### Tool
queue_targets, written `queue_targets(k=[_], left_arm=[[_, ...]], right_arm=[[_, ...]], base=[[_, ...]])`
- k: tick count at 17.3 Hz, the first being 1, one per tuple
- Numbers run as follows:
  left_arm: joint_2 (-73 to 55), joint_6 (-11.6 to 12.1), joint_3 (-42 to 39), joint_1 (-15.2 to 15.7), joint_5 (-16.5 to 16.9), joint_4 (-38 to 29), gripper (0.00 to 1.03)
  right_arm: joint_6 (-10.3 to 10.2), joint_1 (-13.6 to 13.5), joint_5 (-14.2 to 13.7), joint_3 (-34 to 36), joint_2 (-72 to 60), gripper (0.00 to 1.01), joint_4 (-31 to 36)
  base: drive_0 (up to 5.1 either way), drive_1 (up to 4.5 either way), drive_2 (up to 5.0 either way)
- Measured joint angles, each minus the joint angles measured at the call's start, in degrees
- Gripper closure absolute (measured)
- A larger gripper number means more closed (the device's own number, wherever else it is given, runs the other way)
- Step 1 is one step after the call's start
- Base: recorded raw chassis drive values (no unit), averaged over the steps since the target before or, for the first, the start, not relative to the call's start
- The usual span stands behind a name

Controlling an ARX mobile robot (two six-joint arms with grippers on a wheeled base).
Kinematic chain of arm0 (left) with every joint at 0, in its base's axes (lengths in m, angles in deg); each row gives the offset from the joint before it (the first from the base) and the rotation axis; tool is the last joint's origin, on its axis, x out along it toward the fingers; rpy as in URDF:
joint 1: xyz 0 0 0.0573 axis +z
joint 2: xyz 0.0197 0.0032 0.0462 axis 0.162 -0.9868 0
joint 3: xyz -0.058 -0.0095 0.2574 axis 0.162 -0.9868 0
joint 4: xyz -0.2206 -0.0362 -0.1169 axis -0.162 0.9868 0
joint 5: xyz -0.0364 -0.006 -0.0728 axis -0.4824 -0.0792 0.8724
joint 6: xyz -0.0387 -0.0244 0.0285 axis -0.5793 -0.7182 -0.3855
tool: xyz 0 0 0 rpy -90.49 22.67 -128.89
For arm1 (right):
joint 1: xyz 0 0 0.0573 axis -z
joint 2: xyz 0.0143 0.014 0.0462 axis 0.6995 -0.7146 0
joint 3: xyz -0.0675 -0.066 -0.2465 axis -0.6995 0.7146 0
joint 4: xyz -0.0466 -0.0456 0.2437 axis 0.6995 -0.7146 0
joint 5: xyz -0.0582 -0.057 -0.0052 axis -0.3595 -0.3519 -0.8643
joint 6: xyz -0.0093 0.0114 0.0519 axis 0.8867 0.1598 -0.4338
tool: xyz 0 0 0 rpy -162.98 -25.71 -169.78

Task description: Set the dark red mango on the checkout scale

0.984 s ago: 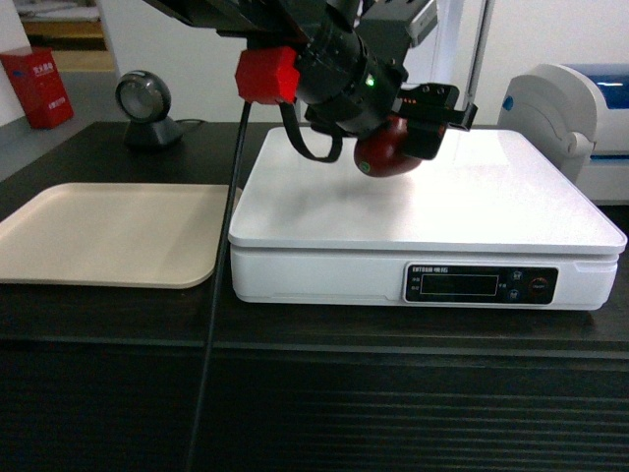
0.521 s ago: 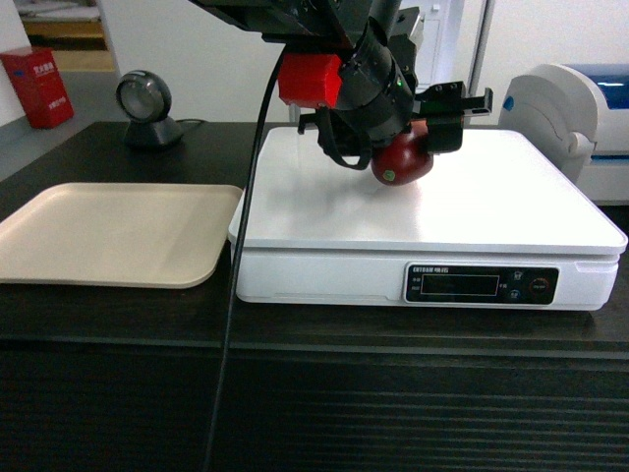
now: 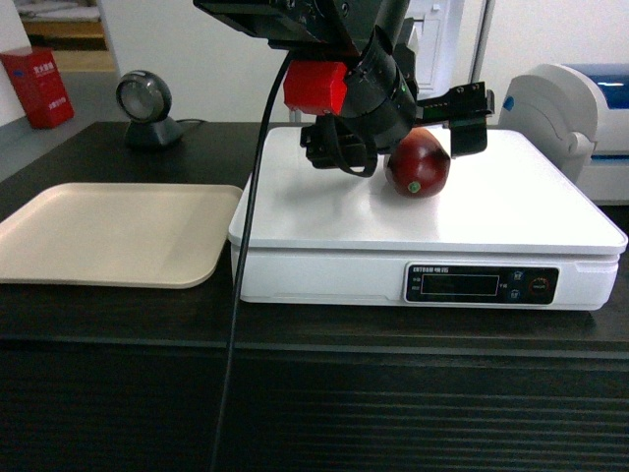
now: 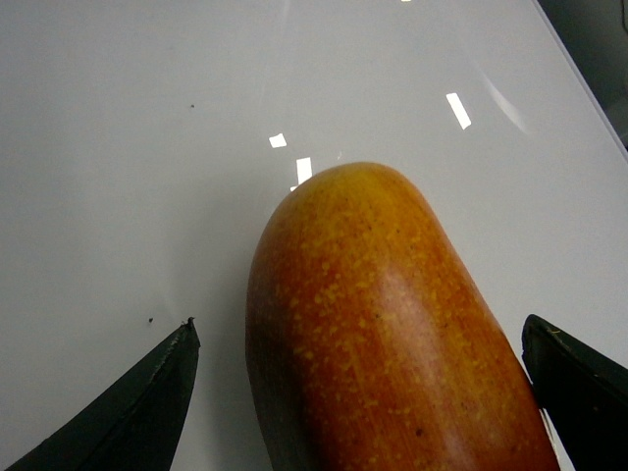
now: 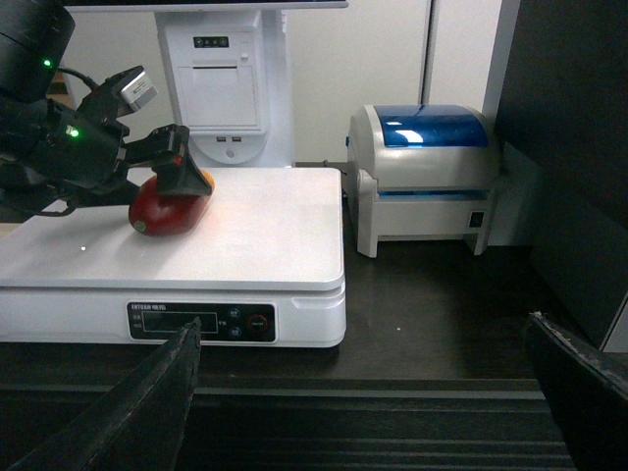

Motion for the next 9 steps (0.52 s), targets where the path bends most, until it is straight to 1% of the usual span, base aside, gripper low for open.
queue_targets(k=[1,2,3,4,5,6,7,8,9], left_arm=[[0.3,0.0,-0.5,0.0,0.2,-0.7,0.05],[0.7,0.1,-1.3,0.0,0.2,-2.3,0.05],[1.5,1.2,-2.6,0.1,-0.1,-4.7,0.05],[4.1,3.7,-5.9,0.7,0.8,-10.8,0.05],[5.2,5.0,-7.0,0.9,0.6,-13.3,0.05],[7.1,6.9,-8.5,1.3,1.5,-17.0,0.05],[9.5,9.1,-10.7,1.9,3.5,-20.2,0.05],[11.2,10.2,-12.4,2.5,5.4,-22.5,0.05],[12.5,10.7,-13.6,3.3,7.3,-22.9,0.05]], right_arm=[[0.0,0.0,0.0,0.0,0.0,0.03,0.0],[0.0,0.0,0.0,0.0,0.0,0.03,0.0],[0.0,0.0,0.0,0.0,0.0,0.03,0.0],[0.0,0.0,0.0,0.0,0.0,0.03,0.0],[0.0,0.0,0.0,0.0,0.0,0.03,0.0],[0.0,0.0,0.0,0.0,0.0,0.03,0.0],[0.0,0.0,0.0,0.0,0.0,0.03,0.0],[0.0,0.0,0.0,0.0,0.0,0.03,0.0],[0.0,0.0,0.0,0.0,0.0,0.03,0.0]], base=[[0.0,0.0,0.0],[0.0,0.0,0.0],[0.0,0.0,0.0],[0.0,0.0,0.0],[0.0,0.0,0.0],[0.0,0.0,0.0],[0.0,0.0,0.0],[0.0,0.0,0.0],[0.0,0.0,0.0]])
